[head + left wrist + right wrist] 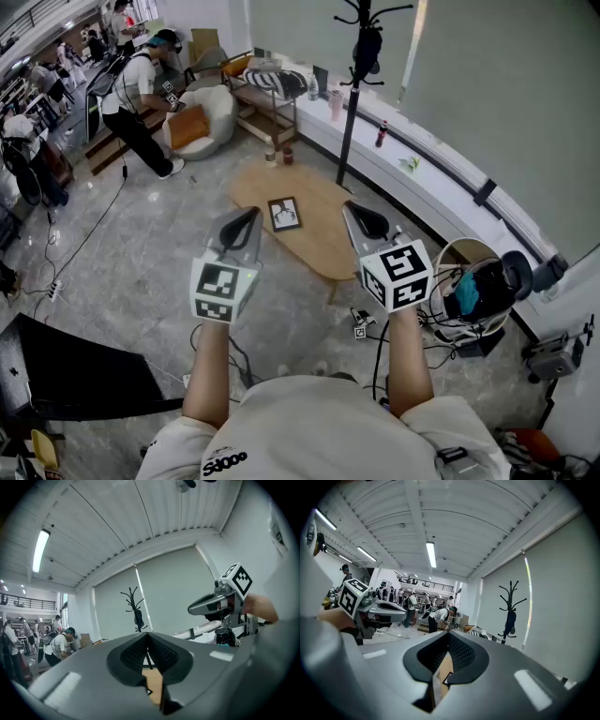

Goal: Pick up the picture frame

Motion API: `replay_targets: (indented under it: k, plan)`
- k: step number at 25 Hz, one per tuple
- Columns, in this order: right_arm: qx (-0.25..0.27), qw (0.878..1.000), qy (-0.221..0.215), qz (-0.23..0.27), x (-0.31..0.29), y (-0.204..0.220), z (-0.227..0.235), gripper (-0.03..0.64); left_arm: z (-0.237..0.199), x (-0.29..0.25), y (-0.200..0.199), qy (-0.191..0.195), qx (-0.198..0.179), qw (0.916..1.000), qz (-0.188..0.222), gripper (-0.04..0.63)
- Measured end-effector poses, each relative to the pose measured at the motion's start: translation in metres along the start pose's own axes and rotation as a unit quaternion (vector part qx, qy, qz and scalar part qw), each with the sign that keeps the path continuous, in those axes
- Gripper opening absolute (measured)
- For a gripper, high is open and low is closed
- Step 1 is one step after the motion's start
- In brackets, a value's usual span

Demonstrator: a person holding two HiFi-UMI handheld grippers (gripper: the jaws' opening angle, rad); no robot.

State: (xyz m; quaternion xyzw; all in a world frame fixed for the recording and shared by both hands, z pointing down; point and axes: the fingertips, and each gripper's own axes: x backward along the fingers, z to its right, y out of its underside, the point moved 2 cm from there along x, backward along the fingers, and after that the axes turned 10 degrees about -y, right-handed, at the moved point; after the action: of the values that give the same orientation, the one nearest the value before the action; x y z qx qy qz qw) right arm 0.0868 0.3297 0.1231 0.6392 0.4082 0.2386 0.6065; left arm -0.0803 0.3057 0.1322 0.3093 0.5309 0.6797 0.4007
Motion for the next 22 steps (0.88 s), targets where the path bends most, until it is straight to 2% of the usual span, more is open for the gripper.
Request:
replay_targets:
  k: [4,9,22]
  plan:
    - [-0.004,1.0,0.001,-0.001,-0.002,0.002,-0.001,0.003,0.0,0.0,0.006,0.004,0.003,1.0,-0.005,0.009]
    - [-0.026,0.999,0.023,0.013,-0.008,0.004,0.004,0.005,-0.007,-0.004,0.016,0.006,0.007,0.9999,-0.01,0.009]
    - [-0.03,0.999,0.025,0.0,-0.047,0.005,-0.018,0.005,-0.04,-0.004,0.037,0.02,0.003,0.9995,-0.025,0.01]
